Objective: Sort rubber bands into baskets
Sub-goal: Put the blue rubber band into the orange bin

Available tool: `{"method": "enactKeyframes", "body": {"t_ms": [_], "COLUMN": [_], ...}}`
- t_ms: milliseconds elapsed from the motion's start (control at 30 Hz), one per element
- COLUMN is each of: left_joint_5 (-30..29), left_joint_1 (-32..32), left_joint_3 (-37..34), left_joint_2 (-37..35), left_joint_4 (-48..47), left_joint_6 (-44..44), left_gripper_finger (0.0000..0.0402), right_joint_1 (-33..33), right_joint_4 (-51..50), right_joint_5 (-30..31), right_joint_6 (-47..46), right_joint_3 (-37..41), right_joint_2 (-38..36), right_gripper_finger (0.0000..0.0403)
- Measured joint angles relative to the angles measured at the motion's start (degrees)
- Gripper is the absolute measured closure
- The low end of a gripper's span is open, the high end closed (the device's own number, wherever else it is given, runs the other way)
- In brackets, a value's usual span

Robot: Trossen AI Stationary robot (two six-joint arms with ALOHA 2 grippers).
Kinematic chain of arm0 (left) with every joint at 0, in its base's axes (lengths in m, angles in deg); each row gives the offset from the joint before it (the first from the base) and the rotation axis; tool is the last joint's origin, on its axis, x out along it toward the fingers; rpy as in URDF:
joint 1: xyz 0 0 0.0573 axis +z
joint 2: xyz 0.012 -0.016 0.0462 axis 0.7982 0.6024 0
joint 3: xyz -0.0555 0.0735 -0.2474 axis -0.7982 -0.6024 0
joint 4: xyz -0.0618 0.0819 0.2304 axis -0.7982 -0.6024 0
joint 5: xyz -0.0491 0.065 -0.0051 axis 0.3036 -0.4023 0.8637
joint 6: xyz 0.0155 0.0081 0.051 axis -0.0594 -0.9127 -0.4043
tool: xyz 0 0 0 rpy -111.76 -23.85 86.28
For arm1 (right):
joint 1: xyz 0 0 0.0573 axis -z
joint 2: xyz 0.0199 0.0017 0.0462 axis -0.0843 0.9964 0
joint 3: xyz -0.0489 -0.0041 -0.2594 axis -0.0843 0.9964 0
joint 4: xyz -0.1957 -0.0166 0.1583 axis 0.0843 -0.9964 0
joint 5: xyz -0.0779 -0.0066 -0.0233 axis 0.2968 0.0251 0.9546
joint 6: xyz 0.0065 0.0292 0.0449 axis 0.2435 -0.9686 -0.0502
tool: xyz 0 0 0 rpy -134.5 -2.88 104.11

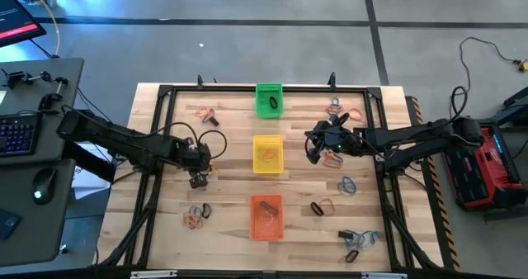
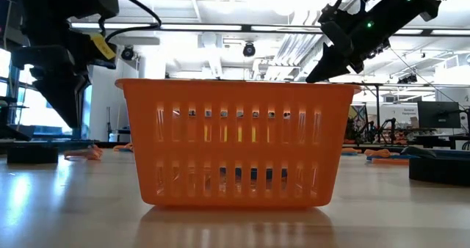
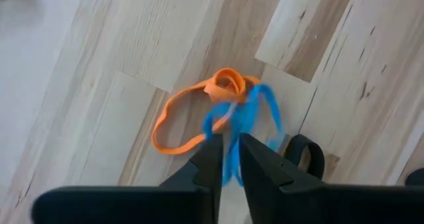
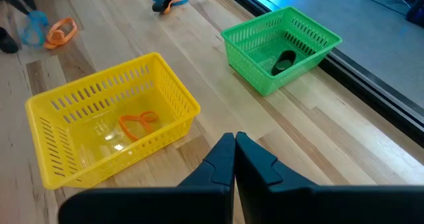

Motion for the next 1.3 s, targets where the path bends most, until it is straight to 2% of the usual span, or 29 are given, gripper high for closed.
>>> {"method": "enactKeyframes", "body": {"t_ms": [167, 367, 467, 800, 967, 1133, 1300], "left_joint_5": [0.0, 1.6, 1.5, -1.5, -1.5, -1.5, -1.3], "left_joint_1": [0.0, -0.1, -0.4, 1.0, 2.5, 3.9, 3.8], "left_joint_3": [0.0, 0.0, 0.0, 0.0, 0.0, 0.0, 0.0], "left_joint_2": [0.0, 0.0, 0.7, 5.6, 8.6, 11.1, 11.6], "left_joint_4": [0.0, 0.9, 2.7, 7.4, 7.4, 7.4, 7.5], "left_joint_6": [-0.1, -2.0, -2.7, -7.1, -8.8, -9.2, -10.9], "left_gripper_finger": [0.0331, 0.0368, 0.037, 0.0298, 0.0283, 0.0295, 0.0344], "right_joint_1": [0.0, 0.0, 0.0, 0.0, 0.0, -0.1, -0.1], "right_joint_4": [0.0, 0.0, 0.0, 0.0, -0.1, -0.1, -0.1], "right_joint_5": [0.0, 0.0, 0.0, -0.1, -0.1, -0.1, -0.1], "right_joint_6": [0.0, 0.0, 0.0, 0.0, 0.0, 0.0, 0.0], "right_joint_3": [0.0, 0.0, 0.0, 0.0, 0.0, 0.0, 0.0], "right_joint_2": [0.0, 0.0, 0.0, 0.0, 0.0, 0.0, 0.0], "right_gripper_finger": [0.0403, 0.0403, 0.0403, 0.0403, 0.0403, 0.0403, 0.0403]}}
